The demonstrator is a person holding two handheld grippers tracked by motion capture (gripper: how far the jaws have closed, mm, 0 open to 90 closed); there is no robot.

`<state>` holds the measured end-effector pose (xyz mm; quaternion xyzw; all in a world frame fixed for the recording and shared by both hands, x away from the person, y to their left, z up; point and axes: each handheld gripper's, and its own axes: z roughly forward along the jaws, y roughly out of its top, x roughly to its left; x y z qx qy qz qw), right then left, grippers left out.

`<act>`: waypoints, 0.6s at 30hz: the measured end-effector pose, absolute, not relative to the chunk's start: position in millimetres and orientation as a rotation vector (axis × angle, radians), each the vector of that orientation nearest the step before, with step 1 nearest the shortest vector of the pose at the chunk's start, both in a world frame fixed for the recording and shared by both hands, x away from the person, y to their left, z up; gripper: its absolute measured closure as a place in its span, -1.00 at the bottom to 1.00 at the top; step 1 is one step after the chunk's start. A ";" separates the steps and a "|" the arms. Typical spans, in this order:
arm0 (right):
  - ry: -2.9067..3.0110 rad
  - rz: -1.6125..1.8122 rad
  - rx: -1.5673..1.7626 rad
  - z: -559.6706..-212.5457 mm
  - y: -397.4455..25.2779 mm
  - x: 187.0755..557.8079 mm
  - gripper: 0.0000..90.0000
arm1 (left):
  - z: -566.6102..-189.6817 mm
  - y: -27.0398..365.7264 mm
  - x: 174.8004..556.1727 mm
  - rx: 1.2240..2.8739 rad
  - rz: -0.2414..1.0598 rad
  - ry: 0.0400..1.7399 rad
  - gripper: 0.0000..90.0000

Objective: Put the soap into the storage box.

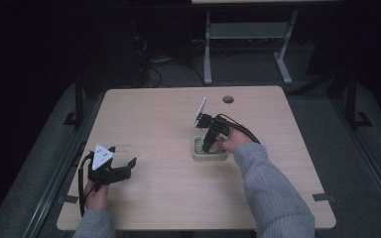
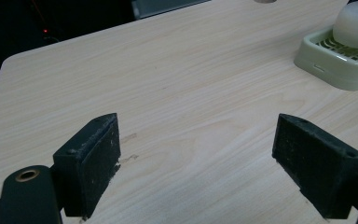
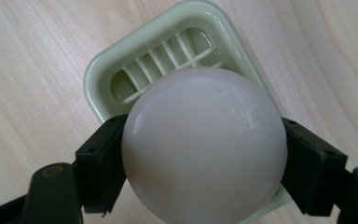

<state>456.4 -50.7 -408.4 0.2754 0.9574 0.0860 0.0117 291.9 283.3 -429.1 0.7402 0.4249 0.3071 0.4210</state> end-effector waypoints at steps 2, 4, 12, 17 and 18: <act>2.987 0.271 0.861 -408.7 -50.7 456.5 -0.48 | -429.1 283.4 291.9 1.855 0.768 1.065 -0.67; 2.986 0.263 0.865 -409.2 -50.3 456.3 -0.48 | -429.1 283.3 291.8 1.855 0.769 1.064 -0.67; 2.985 0.253 0.876 -409.9 -49.7 457.1 -0.48 | -428.9 283.6 291.9 1.855 0.769 1.065 -0.67; 2.988 0.246 0.874 -411.0 -48.9 457.2 -0.48 | -428.9 283.5 291.8 1.854 0.769 1.065 -0.67; 2.990 0.242 0.875 -411.2 -48.7 457.2 -0.48 | -428.9 283.7 291.8 1.855 0.770 1.064 -0.67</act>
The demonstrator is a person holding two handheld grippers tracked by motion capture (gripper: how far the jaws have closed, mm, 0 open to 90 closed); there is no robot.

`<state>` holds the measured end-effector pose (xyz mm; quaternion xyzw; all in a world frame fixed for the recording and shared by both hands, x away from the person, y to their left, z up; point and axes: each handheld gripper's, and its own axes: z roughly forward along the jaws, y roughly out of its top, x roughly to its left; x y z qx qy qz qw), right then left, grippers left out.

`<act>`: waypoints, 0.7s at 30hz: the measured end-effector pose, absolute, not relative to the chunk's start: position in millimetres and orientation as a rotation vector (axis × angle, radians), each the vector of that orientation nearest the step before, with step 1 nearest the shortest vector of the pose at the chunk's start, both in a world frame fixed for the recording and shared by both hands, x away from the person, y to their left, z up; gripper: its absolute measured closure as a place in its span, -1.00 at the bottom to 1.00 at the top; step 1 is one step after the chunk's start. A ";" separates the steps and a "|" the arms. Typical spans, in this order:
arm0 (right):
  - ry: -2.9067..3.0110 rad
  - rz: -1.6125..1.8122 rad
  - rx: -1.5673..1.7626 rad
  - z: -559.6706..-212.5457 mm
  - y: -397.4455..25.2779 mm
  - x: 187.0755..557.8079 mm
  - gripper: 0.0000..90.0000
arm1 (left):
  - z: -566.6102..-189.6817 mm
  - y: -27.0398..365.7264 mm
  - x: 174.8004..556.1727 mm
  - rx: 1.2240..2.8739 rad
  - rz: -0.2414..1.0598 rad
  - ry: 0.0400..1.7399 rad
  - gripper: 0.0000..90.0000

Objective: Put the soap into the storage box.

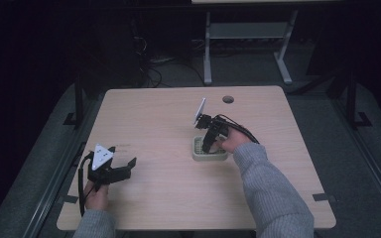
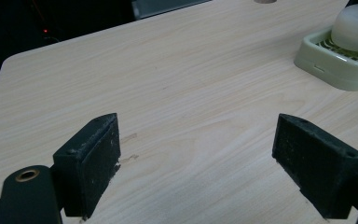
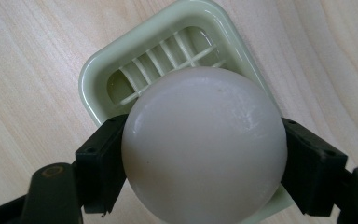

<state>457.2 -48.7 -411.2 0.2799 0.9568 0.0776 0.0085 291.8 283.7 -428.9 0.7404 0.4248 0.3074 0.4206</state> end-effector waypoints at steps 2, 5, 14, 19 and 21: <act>2.991 0.243 0.875 -411.2 -48.7 457.3 -0.48 | -428.7 283.9 291.9 1.857 0.771 1.065 -0.67; 2.990 0.243 0.878 -411.3 -49.1 457.7 -0.48 | -428.6 284.0 291.8 1.855 0.771 1.066 -0.67; 2.995 0.224 0.867 -415.0 -46.5 458.2 -0.48 | -428.6 284.3 291.8 1.854 0.771 1.067 -0.67; 2.997 0.219 0.866 -414.9 -46.1 457.7 -0.48 | -428.5 284.1 291.9 1.854 0.771 1.067 -0.67; 2.997 0.224 0.863 -413.7 -46.7 457.5 -0.48 | -428.6 283.9 291.8 1.853 0.770 1.066 -0.67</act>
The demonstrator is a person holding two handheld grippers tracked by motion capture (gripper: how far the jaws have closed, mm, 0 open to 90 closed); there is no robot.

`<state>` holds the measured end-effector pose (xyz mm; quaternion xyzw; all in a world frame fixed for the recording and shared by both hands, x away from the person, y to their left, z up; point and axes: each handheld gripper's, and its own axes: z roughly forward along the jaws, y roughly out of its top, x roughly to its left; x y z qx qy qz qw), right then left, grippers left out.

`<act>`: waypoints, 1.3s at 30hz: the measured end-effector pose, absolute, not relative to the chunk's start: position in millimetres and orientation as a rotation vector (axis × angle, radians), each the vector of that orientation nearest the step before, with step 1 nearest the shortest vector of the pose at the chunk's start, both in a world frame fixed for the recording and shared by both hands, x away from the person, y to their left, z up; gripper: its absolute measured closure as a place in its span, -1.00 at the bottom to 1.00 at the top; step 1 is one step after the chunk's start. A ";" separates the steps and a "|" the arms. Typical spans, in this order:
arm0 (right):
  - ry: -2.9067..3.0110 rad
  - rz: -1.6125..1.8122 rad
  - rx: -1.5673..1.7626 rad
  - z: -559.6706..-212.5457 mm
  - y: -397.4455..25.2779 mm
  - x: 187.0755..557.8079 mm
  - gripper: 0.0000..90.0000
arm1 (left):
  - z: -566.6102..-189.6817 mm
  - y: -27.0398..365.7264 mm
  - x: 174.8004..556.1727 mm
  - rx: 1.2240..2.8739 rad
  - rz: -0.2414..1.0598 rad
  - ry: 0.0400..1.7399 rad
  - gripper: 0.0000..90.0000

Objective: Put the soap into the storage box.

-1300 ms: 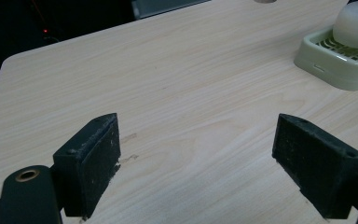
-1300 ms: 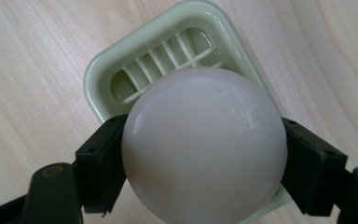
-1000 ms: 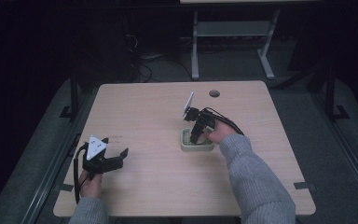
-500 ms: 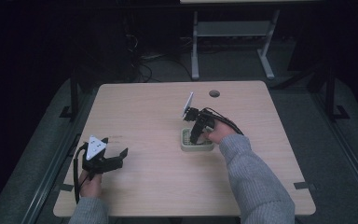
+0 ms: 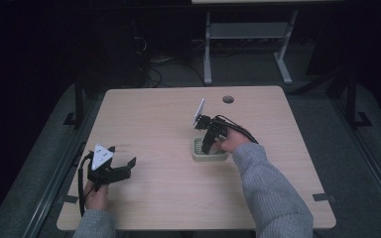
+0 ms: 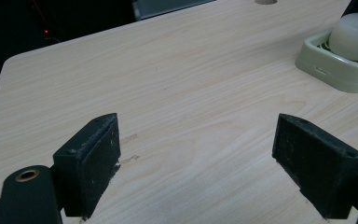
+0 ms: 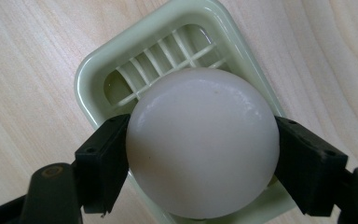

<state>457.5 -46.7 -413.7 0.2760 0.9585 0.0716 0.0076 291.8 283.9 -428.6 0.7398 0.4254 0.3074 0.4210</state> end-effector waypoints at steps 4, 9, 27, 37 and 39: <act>2.995 0.237 0.876 -411.3 -48.2 456.9 -0.48 | -428.6 283.7 291.8 1.853 0.770 1.066 -0.67; 2.989 0.267 0.880 -406.1 -51.4 455.7 -0.49 | -428.9 283.2 291.9 1.853 0.768 1.066 -0.67; 2.971 0.358 0.936 -387.1 -70.8 449.2 -0.50 | -428.8 281.3 291.3 1.860 0.774 1.054 -0.67; 2.963 0.381 0.950 -379.5 -78.6 444.6 -0.50 | -428.6 281.3 291.3 1.857 0.776 1.053 -0.67; 2.959 0.386 0.945 -378.7 -81.1 443.8 -0.50 | -428.5 281.3 291.3 1.857 0.775 1.053 -0.67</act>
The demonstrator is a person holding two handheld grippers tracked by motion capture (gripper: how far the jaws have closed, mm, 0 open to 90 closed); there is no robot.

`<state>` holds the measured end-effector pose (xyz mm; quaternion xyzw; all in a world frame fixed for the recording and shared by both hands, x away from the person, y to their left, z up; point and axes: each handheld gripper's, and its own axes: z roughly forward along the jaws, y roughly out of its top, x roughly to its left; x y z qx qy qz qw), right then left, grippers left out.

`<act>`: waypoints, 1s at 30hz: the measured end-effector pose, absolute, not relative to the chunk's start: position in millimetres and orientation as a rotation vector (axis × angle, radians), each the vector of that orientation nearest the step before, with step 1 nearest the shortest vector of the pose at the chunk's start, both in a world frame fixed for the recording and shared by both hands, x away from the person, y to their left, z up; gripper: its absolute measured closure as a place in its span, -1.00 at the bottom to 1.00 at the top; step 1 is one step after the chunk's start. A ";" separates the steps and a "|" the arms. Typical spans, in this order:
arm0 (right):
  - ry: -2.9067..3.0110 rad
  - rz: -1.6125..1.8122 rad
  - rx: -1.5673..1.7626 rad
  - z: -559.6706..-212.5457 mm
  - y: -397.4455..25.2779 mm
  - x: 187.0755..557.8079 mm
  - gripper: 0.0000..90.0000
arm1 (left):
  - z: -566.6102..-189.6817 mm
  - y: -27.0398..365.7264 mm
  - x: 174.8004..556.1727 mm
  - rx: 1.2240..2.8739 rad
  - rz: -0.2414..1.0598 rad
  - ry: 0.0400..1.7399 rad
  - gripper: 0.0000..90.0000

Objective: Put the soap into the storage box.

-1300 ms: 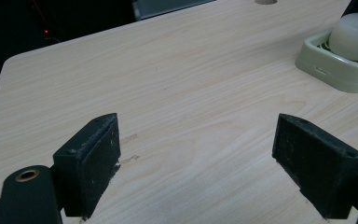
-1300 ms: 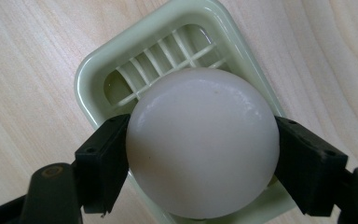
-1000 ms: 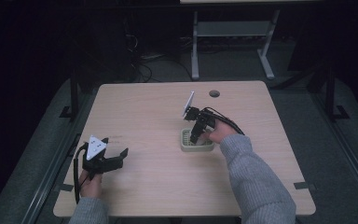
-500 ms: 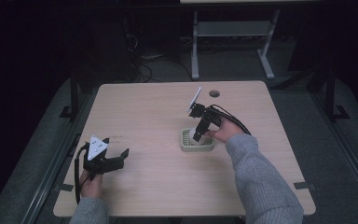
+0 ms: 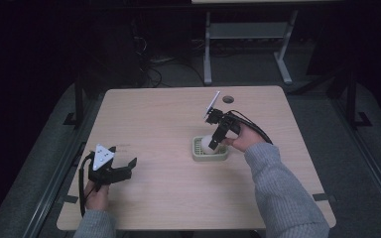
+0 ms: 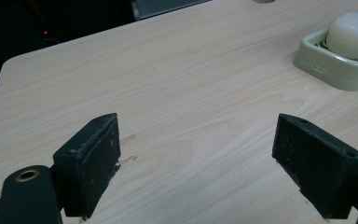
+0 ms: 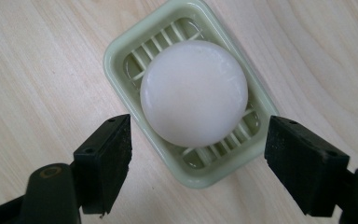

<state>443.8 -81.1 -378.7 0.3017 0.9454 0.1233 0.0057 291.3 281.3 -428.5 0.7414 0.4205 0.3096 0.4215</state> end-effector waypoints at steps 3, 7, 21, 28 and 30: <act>2.956 0.383 0.957 -376.7 -84.2 441.9 -0.50 | -428.6 281.0 291.3 1.856 0.773 1.054 -0.67; 2.954 0.405 0.943 -374.2 -90.0 440.9 -0.50 | -428.6 281.2 291.3 1.858 0.775 1.055 -0.67; 2.939 0.459 0.989 -369.1 -111.4 430.3 -0.49 | -428.5 281.0 291.0 1.862 0.777 1.053 -0.67; 2.925 0.454 1.010 -369.1 -121.6 426.5 -0.49 | -428.4 280.7 290.8 1.869 0.778 1.053 -0.67; 2.923 0.461 1.012 -369.1 -124.3 425.6 -0.49 | -428.4 280.7 290.8 1.867 0.777 1.053 -0.67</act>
